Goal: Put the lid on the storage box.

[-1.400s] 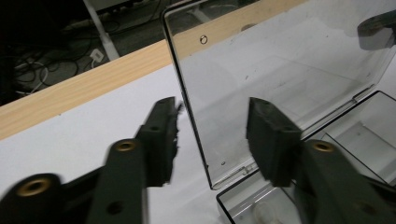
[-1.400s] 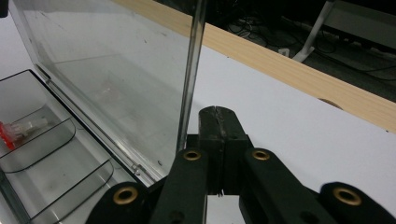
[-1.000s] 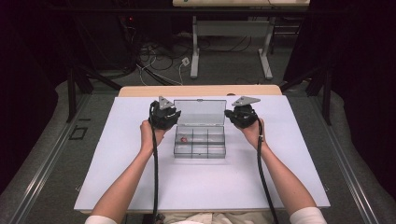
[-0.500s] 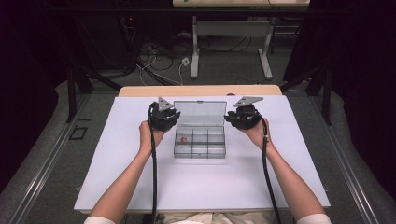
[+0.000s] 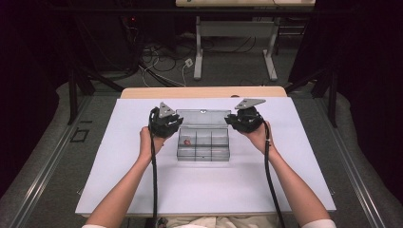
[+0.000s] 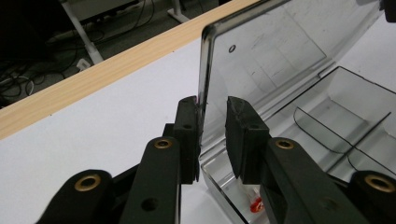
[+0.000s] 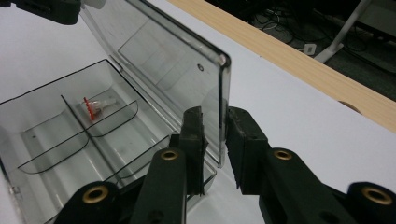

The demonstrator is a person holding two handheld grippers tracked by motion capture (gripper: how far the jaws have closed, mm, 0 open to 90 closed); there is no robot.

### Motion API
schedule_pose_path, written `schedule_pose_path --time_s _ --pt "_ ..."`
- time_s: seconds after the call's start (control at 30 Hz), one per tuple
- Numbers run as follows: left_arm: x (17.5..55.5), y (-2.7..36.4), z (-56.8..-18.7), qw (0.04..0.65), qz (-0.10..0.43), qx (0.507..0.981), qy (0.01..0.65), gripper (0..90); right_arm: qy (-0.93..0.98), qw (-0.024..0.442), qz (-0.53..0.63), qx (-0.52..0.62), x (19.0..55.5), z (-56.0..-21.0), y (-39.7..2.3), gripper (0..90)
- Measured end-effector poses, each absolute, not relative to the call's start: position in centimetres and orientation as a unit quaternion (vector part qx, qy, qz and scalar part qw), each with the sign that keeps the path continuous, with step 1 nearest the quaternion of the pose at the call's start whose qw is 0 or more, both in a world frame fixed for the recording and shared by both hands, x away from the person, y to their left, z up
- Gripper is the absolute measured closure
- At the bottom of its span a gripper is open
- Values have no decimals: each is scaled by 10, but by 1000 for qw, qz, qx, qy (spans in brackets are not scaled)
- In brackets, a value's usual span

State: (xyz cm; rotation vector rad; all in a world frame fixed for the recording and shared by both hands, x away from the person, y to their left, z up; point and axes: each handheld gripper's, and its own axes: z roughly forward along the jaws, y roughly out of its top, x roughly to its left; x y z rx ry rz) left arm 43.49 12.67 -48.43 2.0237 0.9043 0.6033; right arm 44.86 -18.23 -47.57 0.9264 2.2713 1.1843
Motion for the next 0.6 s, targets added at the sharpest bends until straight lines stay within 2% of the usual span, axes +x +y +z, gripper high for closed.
schedule_pose_path --time_s 0.6 --pt "413 129 -486 397 231 824 333 698 831 217 407 311 421 -478 -181 764"
